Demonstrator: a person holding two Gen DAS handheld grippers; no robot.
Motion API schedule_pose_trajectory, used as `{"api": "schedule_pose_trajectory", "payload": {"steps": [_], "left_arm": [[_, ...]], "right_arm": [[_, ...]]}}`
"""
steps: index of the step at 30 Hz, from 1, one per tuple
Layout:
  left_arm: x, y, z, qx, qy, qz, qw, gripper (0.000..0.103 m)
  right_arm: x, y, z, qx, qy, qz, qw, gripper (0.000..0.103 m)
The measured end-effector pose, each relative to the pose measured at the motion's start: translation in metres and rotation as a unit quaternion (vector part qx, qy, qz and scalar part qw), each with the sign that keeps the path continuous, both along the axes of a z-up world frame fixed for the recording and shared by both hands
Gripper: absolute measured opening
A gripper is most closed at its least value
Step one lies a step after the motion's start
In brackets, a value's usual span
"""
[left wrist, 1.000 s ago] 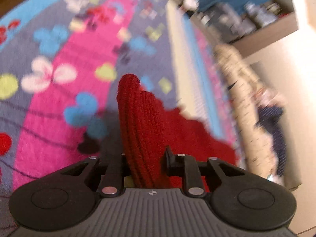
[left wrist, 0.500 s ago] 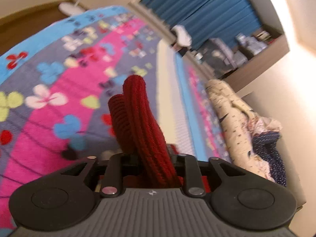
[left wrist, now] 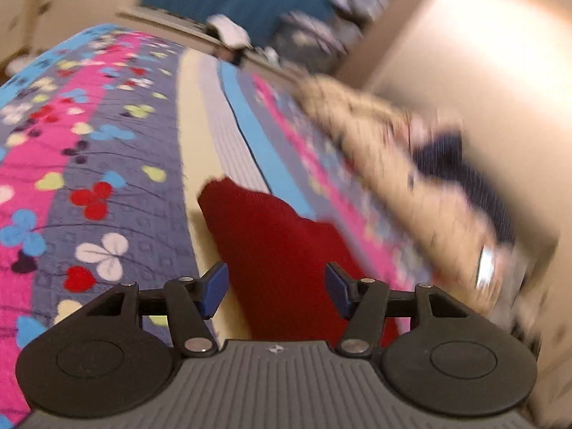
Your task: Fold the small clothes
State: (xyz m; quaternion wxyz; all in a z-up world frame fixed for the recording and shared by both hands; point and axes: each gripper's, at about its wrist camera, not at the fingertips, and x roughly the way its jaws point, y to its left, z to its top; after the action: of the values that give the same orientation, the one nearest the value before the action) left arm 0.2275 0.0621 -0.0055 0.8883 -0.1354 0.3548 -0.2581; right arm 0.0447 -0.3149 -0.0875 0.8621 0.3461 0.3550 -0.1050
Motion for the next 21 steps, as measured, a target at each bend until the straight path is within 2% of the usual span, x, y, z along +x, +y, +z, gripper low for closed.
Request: {"api": "schedule_pose_trajectory", "payload": {"steps": [1, 3, 4, 5, 7, 8, 10, 11, 12, 13, 15, 16, 18, 19, 21], "left_arm": [[-0.003, -0.012, -0.004, 0.022, -0.006, -0.018, 0.9996, 0.065], [-0.010, -0.031, -0.014, 0.053, -0.018, -0.051, 0.9971, 0.065], [-0.012, -0.040, -0.018, 0.064, -0.024, -0.067, 0.9954, 0.065], [-0.014, -0.048, -0.021, 0.073, -0.030, -0.083, 0.9935, 0.065], [-0.017, -0.064, -0.026, 0.088, -0.040, -0.109, 0.9893, 0.065], [-0.019, -0.071, -0.029, 0.097, -0.043, -0.121, 0.9869, 0.065], [-0.020, -0.081, -0.039, 0.117, -0.044, -0.141, 0.9820, 0.065], [-0.023, -0.084, -0.041, 0.129, -0.044, -0.148, 0.9795, 0.065], [-0.025, -0.089, -0.045, 0.143, -0.045, -0.154, 0.9766, 0.065], [-0.026, -0.094, -0.049, 0.160, -0.046, -0.160, 0.9730, 0.065], [-0.026, -0.102, -0.056, 0.191, -0.051, -0.168, 0.9658, 0.064], [-0.027, -0.104, -0.059, 0.200, -0.056, -0.171, 0.9632, 0.064], [-0.027, -0.103, -0.058, 0.193, -0.064, -0.175, 0.9634, 0.063], [-0.026, -0.101, -0.057, 0.185, -0.066, -0.174, 0.9648, 0.062], [-0.024, -0.101, -0.057, 0.180, -0.059, -0.179, 0.9653, 0.061]], "right_arm": [[-0.001, -0.010, -0.007, 0.034, -0.001, -0.001, 0.999, 0.017], [0.000, -0.015, -0.010, 0.056, -0.014, 0.009, 0.998, 0.023], [0.000, -0.015, -0.008, 0.054, -0.023, 0.014, 0.998, 0.031], [0.000, -0.015, -0.006, 0.050, -0.029, 0.014, 0.998, 0.045], [0.001, -0.019, -0.006, 0.057, -0.033, 0.007, 0.998, 0.064], [0.005, -0.022, -0.007, 0.064, -0.032, 0.004, 0.997, 0.066], [0.017, -0.027, -0.006, 0.073, -0.027, 0.013, 0.997, 0.066], [0.021, -0.024, -0.003, 0.071, -0.023, 0.024, 0.997, 0.059], [0.024, -0.022, -0.002, 0.061, -0.022, 0.036, 0.997, 0.049], [0.026, -0.021, 0.003, 0.045, -0.026, 0.048, 0.997, 0.028], [0.023, -0.011, 0.021, -0.016, -0.066, 0.070, 0.995, 0.025], [0.019, -0.006, 0.034, -0.048, -0.099, 0.084, 0.990, 0.025], [0.009, 0.002, 0.060, -0.086, -0.174, 0.117, 0.974, 0.025], [0.007, 0.002, 0.064, -0.093, -0.183, 0.119, 0.972, 0.025], [0.014, -0.003, 0.053, -0.105, -0.134, 0.102, 0.980, 0.025]]}}
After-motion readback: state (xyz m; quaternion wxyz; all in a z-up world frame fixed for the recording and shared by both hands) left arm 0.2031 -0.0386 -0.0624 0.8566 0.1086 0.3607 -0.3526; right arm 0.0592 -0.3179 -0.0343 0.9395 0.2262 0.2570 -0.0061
